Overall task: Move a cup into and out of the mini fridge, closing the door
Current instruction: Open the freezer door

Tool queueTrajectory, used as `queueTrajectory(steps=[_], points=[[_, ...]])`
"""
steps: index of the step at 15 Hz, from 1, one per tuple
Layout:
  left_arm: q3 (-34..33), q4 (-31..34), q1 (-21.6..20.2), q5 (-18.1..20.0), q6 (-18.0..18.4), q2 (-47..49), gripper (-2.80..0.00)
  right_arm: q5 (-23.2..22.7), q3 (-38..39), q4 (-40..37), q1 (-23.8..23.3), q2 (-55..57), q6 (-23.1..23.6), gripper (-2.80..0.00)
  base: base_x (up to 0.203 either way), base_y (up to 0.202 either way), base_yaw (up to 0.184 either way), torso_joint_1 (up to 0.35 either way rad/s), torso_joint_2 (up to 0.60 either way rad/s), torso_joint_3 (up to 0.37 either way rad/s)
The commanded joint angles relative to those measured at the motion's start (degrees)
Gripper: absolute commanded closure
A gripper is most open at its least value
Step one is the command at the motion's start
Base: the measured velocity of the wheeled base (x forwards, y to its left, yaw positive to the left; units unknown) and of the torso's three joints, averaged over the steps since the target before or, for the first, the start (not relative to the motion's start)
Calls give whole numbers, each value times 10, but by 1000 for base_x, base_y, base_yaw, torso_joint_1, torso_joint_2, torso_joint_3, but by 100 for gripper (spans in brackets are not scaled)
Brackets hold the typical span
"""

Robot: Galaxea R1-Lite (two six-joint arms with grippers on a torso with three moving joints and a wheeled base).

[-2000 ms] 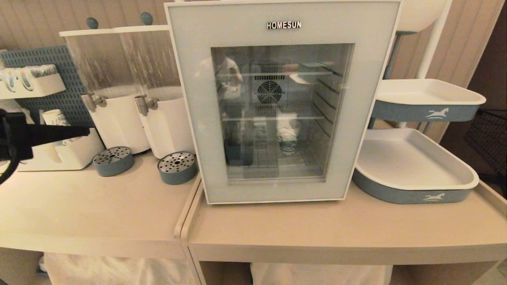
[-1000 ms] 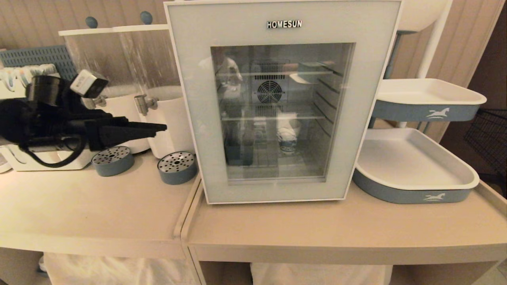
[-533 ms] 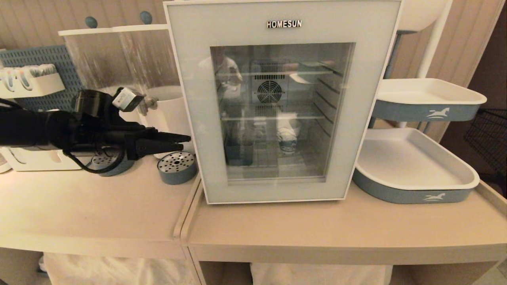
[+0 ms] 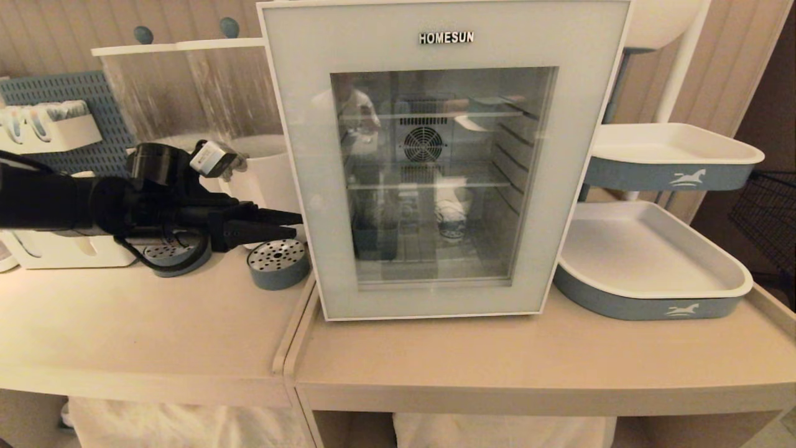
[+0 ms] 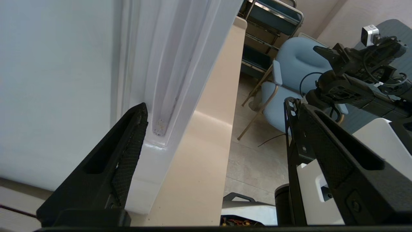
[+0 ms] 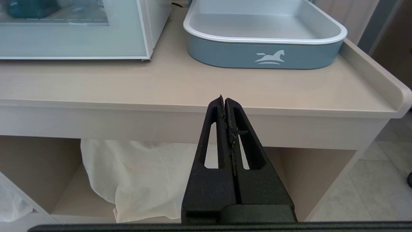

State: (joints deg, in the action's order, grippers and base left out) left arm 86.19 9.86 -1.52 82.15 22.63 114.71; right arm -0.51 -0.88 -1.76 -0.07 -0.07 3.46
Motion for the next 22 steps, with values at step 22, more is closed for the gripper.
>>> queueTrajectory(steps=[22], points=[[-30, 1, 0, 12, 4, -10, -280, -1, -1, -2, 0, 0, 4, 0, 0, 0, 0, 0, 0, 0]])
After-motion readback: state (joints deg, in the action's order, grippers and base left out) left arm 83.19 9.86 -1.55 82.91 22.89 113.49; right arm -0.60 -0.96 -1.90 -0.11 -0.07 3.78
